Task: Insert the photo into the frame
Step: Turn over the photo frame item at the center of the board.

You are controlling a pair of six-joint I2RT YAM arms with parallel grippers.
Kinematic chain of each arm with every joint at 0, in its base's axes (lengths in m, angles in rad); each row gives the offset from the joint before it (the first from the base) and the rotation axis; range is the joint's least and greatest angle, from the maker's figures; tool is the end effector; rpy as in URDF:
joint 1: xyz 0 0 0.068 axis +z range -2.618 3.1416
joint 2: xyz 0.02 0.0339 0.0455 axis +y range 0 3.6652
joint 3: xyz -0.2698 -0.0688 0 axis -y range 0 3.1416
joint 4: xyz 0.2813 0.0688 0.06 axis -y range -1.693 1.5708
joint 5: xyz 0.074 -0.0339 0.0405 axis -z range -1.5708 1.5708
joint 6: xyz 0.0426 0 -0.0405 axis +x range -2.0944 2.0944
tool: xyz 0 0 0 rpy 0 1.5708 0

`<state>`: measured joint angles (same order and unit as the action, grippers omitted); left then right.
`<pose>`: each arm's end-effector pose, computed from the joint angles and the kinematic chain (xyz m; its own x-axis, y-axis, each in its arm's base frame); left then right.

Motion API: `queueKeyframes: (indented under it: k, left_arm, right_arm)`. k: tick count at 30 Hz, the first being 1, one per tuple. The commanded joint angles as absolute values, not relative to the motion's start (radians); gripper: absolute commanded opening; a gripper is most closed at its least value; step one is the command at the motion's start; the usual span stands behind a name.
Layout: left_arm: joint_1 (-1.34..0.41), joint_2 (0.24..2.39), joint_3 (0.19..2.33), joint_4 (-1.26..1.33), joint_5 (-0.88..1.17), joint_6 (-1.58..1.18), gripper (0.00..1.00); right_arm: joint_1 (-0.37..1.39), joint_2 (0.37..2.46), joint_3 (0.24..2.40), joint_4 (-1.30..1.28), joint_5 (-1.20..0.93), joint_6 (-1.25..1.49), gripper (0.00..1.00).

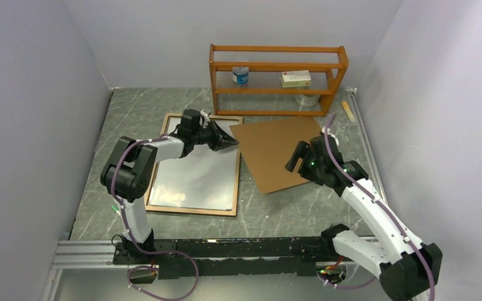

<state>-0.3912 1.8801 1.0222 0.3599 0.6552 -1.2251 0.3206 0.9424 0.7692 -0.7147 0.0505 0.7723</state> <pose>0.3841 -0.1865 0.1455 -0.8997 -0.4359 -0.0239 -0.1453 0.3506 -0.9252 0.2117 0.0680 0.2520 -0.7259 0.4933 -0.4793 0.3099 0.8567 0.4123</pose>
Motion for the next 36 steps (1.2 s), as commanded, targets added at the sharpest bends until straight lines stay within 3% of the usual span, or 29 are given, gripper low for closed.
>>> queueKeyframes:
  k: [1, 7, 14, 22, 32, 36]
  left_arm:
    - [-0.357, 1.821, 1.108, 0.190, 0.762, -1.170, 0.03]
    - [-0.313, 1.810, 1.191, 0.039, 0.823, -1.143, 0.03]
    - [-0.275, 1.810, 1.261, -0.081, 0.874, -1.098, 0.02]
    - [-0.253, 1.807, 1.278, -0.111, 0.911, -1.101, 0.03]
    - [-0.240, 1.799, 1.287, -0.130, 0.940, -1.116, 0.02]
    - [-0.232, 1.795, 1.289, -0.129, 0.948, -1.122, 0.02]
  right_arm:
    - [0.492, 0.951, 0.924, -0.717, 0.255, 0.591, 0.86]
    - [0.850, 0.993, 1.001, -0.647, 0.448, 0.341, 0.90]
    - [1.216, 1.213, 1.035, -0.614, 0.698, 0.146, 0.93]
    - [1.339, 1.374, 0.957, -0.443, 1.037, 0.045, 0.92]
    - [1.340, 1.434, 0.832, -0.179, 1.132, -0.227, 0.77]
    - [1.341, 1.439, 0.836, -0.137, 1.140, -0.269, 0.52]
